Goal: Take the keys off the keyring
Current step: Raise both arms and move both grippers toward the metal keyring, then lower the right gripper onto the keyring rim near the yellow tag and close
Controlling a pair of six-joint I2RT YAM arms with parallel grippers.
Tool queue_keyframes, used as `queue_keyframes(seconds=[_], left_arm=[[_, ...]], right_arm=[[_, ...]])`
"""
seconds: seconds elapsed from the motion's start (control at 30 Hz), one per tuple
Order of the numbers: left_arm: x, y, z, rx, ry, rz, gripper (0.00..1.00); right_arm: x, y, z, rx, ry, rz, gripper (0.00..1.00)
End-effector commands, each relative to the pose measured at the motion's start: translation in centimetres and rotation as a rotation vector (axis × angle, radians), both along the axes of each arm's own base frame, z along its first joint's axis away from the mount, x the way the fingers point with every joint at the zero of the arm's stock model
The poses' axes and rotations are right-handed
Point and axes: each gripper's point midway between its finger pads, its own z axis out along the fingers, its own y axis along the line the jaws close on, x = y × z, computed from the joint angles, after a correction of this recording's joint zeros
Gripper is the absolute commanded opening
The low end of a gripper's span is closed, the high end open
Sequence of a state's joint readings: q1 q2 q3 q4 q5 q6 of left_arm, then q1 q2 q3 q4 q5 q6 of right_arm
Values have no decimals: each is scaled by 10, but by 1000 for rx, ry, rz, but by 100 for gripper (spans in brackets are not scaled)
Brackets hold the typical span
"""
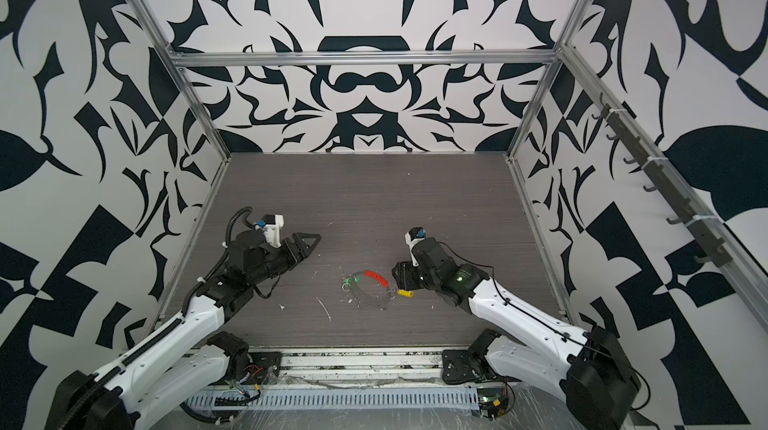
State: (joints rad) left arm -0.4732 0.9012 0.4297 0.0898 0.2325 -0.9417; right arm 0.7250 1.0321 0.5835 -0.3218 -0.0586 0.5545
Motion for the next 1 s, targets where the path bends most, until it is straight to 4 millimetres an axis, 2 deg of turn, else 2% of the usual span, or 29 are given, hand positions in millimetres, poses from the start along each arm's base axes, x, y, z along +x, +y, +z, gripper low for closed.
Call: queue_keyframes(seconds=[0.0,0.17,0.43,0.6,0.8,0.97], left_arm=[[-17,-9,-27,61,54,-73,72],[-20,-15,-39,71,83,-97,70],[-25,-22,-46,71,102,-143,69],[-28,-24,-49,70,113,-164,67],[-29,-25,-49,65,112,-175,67],[-30,-26,-50,58,111,-182,67]], right_arm=[[-6,2,-15,-81,10,56,62],[-14,21,-34,-158,59,170,57],[-22,46,-44,-271,50,316,55],[-19,50,-46,-301,48,353,53],[-24,52,-58,-330,104,387,42],[-25,51,-61,-339,107,397,42]])
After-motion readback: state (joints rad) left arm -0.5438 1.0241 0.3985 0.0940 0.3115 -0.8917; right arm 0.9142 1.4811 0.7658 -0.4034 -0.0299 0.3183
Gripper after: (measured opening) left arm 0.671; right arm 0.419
